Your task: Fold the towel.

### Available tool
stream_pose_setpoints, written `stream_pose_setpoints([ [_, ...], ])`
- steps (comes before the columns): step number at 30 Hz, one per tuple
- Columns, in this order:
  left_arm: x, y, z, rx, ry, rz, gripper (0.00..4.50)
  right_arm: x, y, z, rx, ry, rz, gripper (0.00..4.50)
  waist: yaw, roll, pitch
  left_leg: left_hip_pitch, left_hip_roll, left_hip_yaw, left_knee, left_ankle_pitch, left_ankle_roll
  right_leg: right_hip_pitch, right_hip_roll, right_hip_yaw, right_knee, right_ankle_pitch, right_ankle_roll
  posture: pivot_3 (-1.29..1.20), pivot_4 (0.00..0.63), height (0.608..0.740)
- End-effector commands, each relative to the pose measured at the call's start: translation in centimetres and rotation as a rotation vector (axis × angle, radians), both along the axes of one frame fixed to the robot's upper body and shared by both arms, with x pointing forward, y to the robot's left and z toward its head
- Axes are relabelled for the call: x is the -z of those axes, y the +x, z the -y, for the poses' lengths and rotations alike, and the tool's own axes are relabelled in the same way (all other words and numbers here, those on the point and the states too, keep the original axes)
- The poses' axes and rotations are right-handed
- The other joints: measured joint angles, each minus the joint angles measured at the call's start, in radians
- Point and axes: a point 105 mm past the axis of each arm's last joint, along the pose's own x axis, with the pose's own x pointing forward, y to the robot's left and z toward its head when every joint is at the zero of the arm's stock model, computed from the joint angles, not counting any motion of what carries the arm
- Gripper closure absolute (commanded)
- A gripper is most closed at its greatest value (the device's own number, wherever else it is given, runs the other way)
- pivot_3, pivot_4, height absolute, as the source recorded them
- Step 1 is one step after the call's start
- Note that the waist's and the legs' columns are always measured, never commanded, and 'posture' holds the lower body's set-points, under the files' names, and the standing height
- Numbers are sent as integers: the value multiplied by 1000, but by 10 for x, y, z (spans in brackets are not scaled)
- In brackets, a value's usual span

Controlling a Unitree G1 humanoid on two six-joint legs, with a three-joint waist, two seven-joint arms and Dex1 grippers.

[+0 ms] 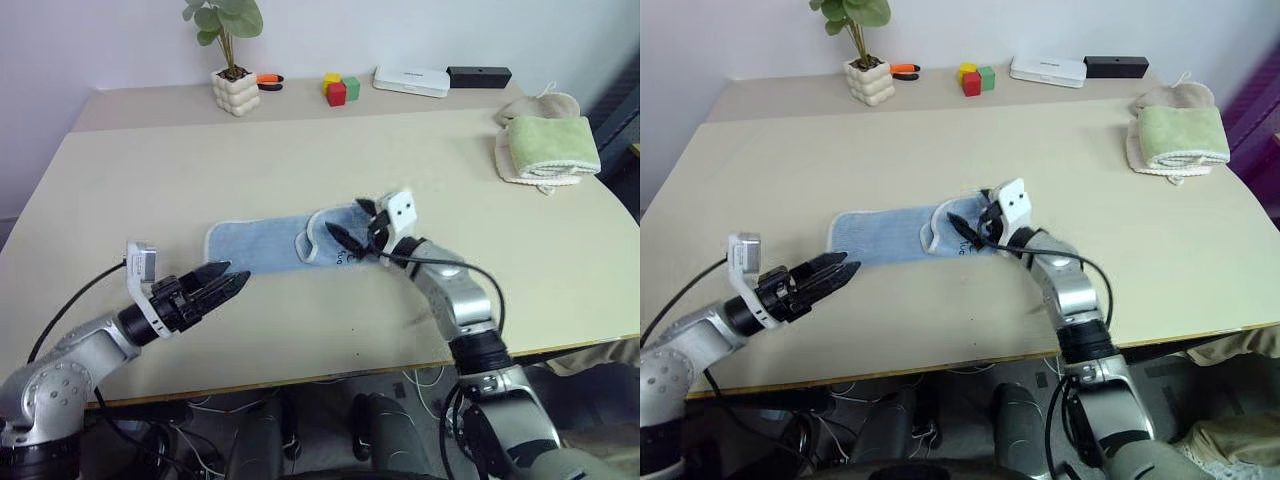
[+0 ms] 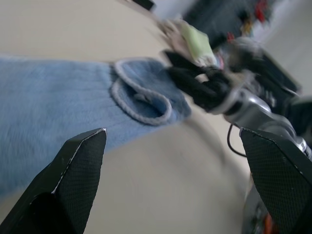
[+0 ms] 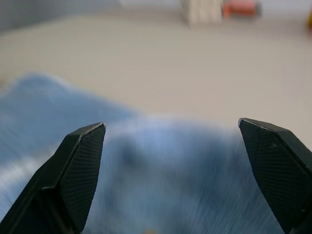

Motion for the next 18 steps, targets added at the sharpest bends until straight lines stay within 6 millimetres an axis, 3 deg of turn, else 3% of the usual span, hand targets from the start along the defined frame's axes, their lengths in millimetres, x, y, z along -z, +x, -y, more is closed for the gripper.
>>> stream_pose_setpoints([
  [1, -3, -12, 1, -72, -84, -57, 0, -30, -32, 5, -213, -48, 103, 40, 1, -1, 0, 0, 0, 0, 0, 0, 0, 1, 0, 0, 0, 0, 0, 0, 150, 740],
  [5, 17, -22, 4, -186, -230, -196, 0, -33, -56, 22, -343, -95, 62, 40, 2, -1, 0, 4, 0, -1, 0, -4, 5, 4, -1, -1, -1, -2, -3, 0, 150, 740],
  [8, 28, -27, 5, -256, -288, -278, 0, -30, -58, 26, -342, -132, 54, 40, 1, -2, 0, 6, -1, -1, 0, -5, 8, 5, -2, -1, -2, -2, -4, 0, 150, 740],
  [12, 44, -8, -21, -481, -315, -347, 0, -24, -58, 21, -337, -132, 47, 40, 12, -2, 0, 7, -1, -3, 0, -5, 7, 2, -3, -2, -2, -3, -5, 0, 150, 740],
  [18, 55, 14, -41, -604, -332, -396, 0, -17, -56, 18, -322, -138, 40, 40, 29, -1, -1, 6, -2, -2, 0, -6, 8, 2, -3, -2, -5, -2, -5, 0, 150, 740],
])
